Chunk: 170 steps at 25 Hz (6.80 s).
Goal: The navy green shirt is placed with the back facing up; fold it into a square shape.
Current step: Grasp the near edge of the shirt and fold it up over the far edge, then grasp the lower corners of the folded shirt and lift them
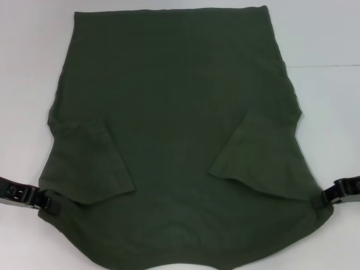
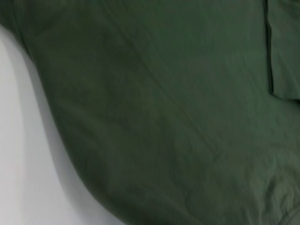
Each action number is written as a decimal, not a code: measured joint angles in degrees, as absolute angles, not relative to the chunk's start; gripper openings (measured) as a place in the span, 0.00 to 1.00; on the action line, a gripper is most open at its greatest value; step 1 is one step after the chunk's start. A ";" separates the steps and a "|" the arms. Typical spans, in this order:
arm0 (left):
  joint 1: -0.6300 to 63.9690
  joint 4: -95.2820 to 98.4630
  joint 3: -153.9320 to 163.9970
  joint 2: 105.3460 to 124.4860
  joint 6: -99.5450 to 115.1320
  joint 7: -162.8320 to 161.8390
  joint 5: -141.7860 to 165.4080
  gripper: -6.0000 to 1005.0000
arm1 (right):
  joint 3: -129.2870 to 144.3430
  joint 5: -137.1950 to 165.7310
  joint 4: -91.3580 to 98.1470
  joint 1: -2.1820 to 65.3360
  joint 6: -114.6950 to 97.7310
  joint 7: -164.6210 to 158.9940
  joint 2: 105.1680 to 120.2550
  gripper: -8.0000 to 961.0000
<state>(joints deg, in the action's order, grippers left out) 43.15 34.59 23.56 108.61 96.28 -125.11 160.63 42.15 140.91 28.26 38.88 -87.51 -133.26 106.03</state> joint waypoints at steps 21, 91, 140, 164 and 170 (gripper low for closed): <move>39.65 37.93 20.59 107.88 105.29 -116.89 157.50 0.04 | 36.28 140.82 30.22 35.31 -95.72 -122.83 103.19 0.05; 46.27 22.46 13.53 118.76 47.82 -85.01 111.58 0.04 | 25.82 101.70 24.13 42.60 -40.73 -85.27 118.62 0.07; 47.34 16.14 13.53 122.07 33.90 -61.71 91.87 0.52 | 25.31 83.40 15.95 47.46 -27.24 -54.05 119.70 0.59; 36.13 37.60 27.07 117.02 69.20 -106.42 123.33 0.89 | 43.35 81.41 23.16 33.30 -55.26 -87.84 109.13 0.74; 35.77 38.07 26.39 116.90 67.21 -114.26 129.76 0.89 | 45.44 87.31 26.38 31.76 -57.35 -95.44 106.80 0.74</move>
<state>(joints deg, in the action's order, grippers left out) 35.77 38.07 26.39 116.90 67.21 -114.26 129.76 45.44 87.31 26.38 31.76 -57.35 -95.44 106.80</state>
